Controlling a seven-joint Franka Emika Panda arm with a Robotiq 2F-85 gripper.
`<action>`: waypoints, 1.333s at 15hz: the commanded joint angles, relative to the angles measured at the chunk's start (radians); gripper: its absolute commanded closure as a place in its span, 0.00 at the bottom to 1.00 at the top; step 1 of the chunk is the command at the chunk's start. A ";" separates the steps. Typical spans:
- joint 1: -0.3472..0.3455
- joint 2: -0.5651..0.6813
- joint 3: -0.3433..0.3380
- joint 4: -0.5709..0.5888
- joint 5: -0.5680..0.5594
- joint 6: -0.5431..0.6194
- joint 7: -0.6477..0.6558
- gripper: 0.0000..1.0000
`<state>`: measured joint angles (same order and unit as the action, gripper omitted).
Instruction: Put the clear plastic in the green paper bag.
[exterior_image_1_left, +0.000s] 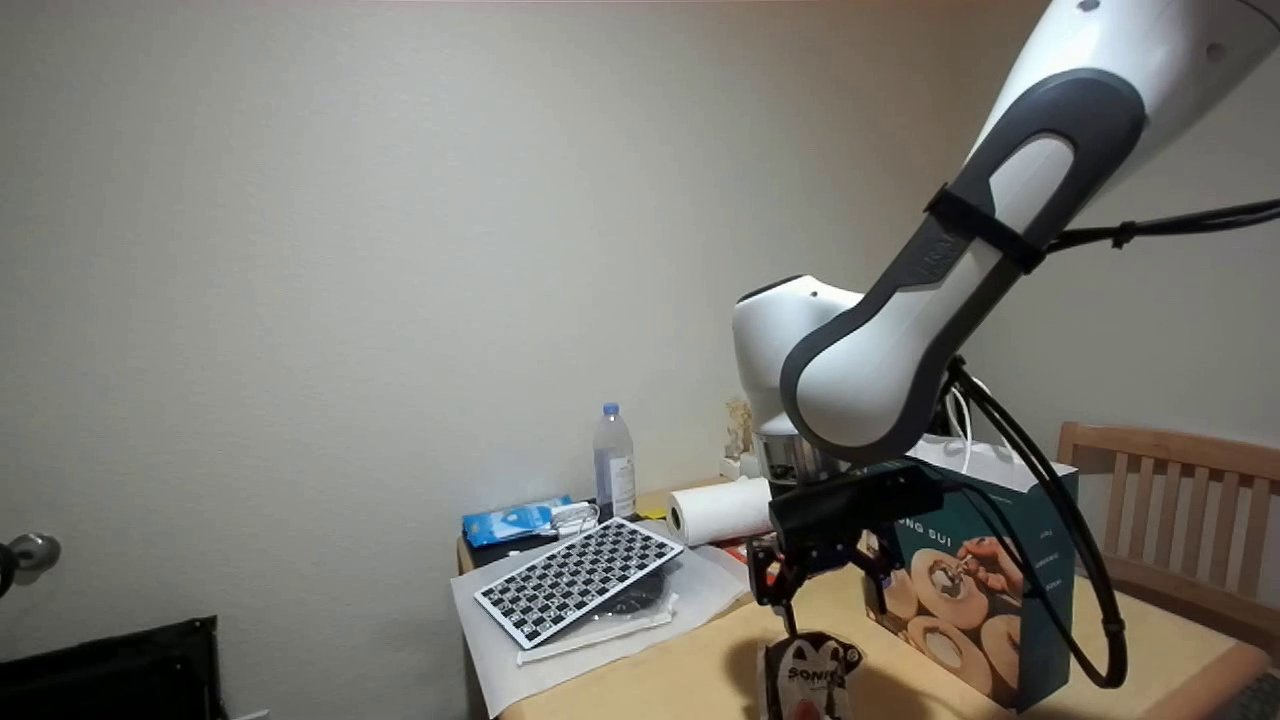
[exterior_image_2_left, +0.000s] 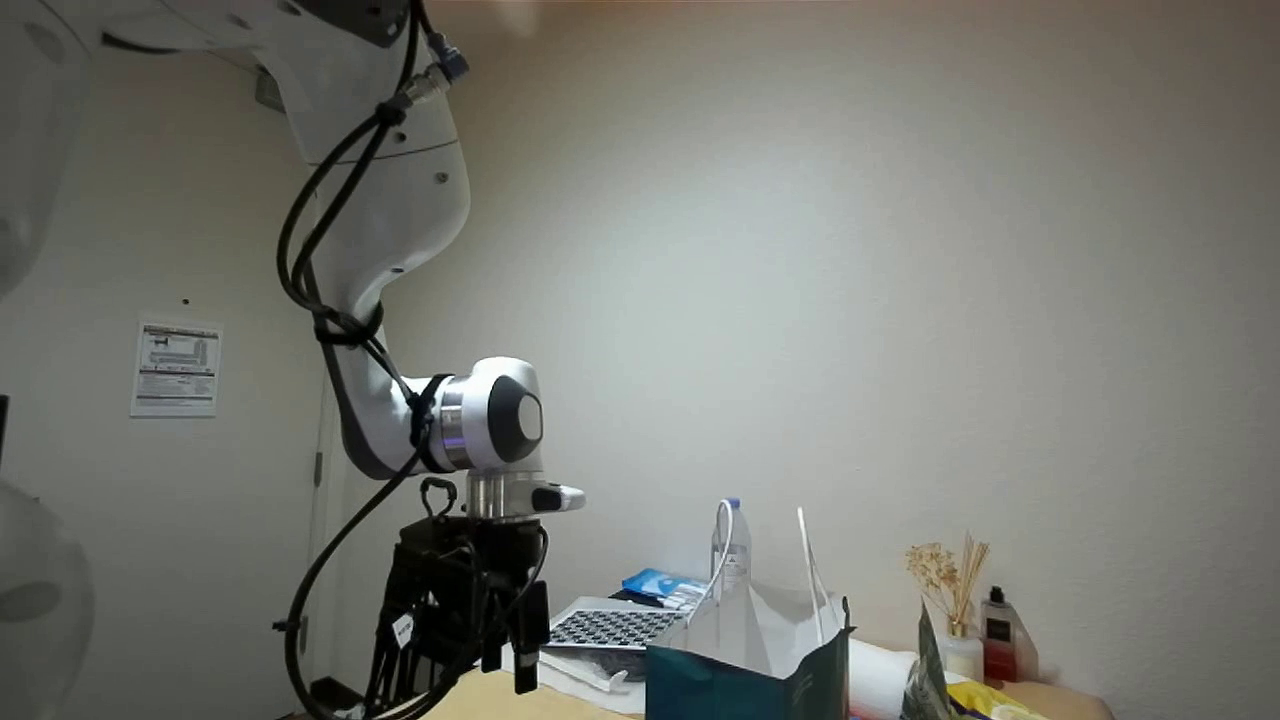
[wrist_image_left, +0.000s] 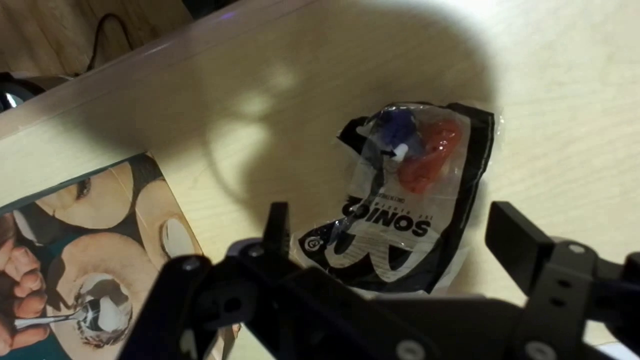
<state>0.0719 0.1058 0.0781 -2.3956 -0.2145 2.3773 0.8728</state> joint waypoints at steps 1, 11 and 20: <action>0.013 0.107 -0.018 0.057 0.005 0.017 -0.051 0.00; 0.050 0.292 -0.050 0.197 0.040 -0.005 -0.217 0.00; 0.060 0.363 -0.082 0.250 0.023 -0.006 -0.339 0.00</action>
<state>0.1214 0.4331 0.0163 -2.1758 -0.2016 2.3760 0.6212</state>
